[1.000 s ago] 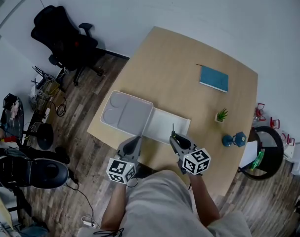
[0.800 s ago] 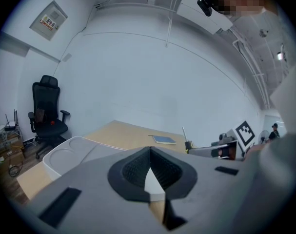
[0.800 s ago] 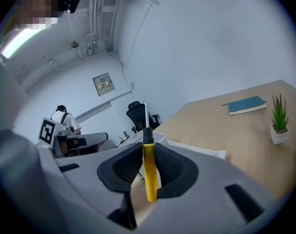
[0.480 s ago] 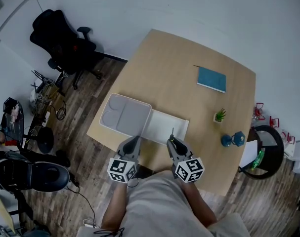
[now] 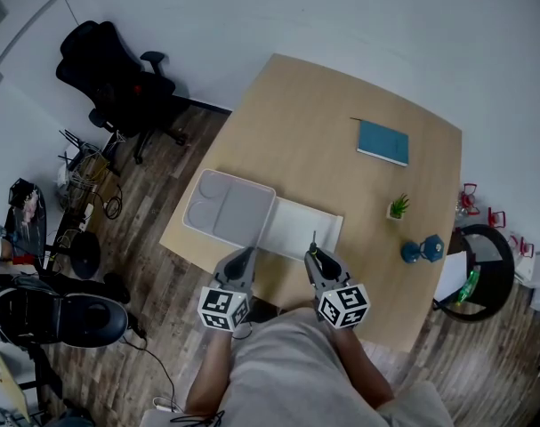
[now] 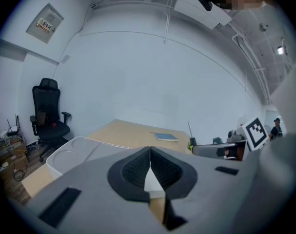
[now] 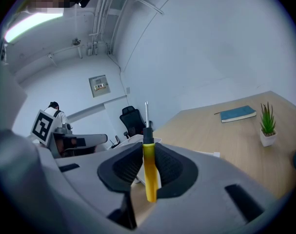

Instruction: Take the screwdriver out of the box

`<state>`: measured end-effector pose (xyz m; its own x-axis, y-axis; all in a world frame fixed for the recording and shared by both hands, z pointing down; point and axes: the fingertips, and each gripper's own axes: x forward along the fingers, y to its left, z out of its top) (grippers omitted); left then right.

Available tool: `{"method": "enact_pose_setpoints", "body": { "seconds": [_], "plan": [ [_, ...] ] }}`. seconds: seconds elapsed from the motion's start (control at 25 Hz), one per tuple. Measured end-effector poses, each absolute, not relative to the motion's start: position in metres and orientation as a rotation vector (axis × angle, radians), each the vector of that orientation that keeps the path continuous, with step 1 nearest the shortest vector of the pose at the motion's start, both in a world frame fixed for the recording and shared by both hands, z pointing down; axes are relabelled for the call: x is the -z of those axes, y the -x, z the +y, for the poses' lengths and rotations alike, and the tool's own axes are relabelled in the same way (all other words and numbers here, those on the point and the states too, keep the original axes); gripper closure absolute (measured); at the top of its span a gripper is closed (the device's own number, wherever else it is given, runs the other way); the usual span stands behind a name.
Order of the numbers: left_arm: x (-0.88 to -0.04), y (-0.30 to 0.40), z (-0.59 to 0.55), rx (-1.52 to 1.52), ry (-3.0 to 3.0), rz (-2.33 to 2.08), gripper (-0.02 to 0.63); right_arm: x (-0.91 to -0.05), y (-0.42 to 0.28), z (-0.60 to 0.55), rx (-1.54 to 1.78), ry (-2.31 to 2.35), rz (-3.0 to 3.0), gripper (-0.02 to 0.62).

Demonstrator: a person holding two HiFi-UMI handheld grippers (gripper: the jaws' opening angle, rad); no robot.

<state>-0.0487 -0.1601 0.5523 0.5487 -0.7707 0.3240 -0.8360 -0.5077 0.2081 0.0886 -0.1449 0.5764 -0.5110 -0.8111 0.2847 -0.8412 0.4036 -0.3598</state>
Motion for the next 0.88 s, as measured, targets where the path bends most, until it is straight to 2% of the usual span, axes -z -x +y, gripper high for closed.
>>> {"method": "enact_pose_setpoints", "body": {
  "seconds": [0.88],
  "plan": [
    [-0.5512, 0.0462, -0.1578, -0.242, -2.47, -1.318, 0.6, -0.5782, -0.0886, -0.1408, -0.742, -1.509, -2.573, 0.512]
  ]
}}
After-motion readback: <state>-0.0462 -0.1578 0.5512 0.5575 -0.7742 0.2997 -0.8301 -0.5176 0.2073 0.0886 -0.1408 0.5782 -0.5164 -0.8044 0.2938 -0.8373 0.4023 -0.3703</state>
